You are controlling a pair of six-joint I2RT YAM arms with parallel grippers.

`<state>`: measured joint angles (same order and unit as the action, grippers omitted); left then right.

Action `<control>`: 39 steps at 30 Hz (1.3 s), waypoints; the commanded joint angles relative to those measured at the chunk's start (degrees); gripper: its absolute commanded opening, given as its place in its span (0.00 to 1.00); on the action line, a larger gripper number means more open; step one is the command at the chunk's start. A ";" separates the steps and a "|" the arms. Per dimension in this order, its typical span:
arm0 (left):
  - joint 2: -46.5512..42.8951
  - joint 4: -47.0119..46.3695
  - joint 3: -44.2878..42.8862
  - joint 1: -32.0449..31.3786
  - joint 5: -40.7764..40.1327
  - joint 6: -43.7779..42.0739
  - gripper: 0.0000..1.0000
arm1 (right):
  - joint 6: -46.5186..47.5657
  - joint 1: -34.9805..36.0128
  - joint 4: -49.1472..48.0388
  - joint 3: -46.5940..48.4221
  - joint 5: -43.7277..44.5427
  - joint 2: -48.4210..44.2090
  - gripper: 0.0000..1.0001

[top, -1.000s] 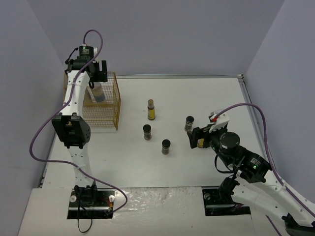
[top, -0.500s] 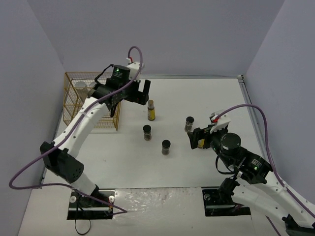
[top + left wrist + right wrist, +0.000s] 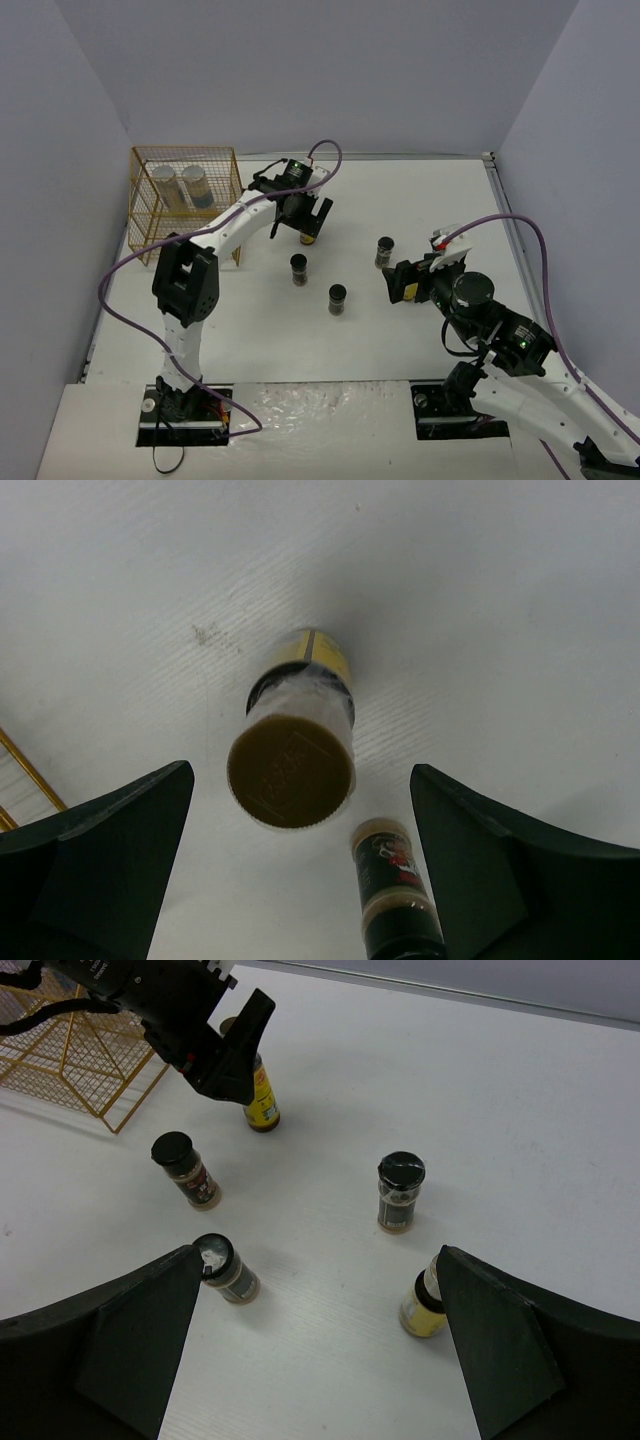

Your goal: Organize the condiment bottles

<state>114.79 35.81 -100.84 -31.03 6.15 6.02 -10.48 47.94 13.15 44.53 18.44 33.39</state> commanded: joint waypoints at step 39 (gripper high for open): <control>-15.09 13.21 -17.57 1.37 -7.99 1.51 0.00 | -0.38 0.00 -3.88 0.25 0.59 -0.39 1.00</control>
<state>111.56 44.25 -109.43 -31.01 3.30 6.09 -10.50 47.94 13.15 44.45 18.44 33.28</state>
